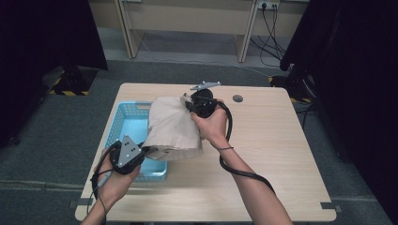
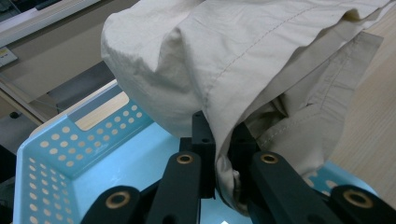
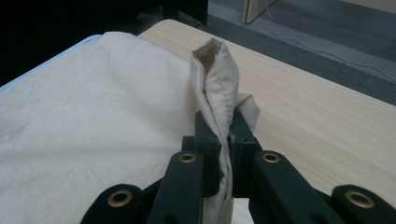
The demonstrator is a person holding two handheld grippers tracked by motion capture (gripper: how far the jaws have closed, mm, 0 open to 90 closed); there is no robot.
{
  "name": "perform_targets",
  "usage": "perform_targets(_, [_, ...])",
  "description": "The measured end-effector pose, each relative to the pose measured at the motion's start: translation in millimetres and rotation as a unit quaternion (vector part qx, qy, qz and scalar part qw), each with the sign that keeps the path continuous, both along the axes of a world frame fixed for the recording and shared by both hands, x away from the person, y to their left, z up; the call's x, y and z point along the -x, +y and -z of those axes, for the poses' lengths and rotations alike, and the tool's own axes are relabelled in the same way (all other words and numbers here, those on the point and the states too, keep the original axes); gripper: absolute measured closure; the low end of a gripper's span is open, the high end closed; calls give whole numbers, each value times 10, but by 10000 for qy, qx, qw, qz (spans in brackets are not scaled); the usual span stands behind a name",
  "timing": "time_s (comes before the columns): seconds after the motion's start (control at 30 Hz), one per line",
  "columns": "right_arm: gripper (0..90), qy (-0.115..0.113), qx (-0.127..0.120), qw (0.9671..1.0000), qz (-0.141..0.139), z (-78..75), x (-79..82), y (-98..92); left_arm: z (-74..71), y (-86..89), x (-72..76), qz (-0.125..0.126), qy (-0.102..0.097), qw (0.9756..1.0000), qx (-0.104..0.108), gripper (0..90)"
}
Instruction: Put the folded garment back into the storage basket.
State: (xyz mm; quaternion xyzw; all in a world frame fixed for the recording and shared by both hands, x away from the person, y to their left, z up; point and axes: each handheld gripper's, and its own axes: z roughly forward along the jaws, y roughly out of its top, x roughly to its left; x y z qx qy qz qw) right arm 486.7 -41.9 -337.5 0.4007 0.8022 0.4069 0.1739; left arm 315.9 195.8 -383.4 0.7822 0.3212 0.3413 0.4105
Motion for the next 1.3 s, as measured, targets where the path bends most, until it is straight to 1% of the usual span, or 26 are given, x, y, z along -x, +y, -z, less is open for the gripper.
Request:
perform_targets(1.13, [858, -13, -26, 9999, -153, 20, 18, 290, 24, 253, 68, -237, 21, 9997, 22, 847])
perform_targets(1.23, [858, -8, -24, 9999, -155, 20, 18, 305, 21, 264, 71, -247, 16, 9997, 31, 848])
perform_targets(1.27, [858, -3, -29, 9999, -155, 20, 18, 309, 18, 270, 64, -219, -29, 9998, 7, 848])
perform_targets(1.3, [858, 5, -38, 9999, -153, 19, 19, 313, 17, 273, 65, -226, -32, 9997, 4, 848])
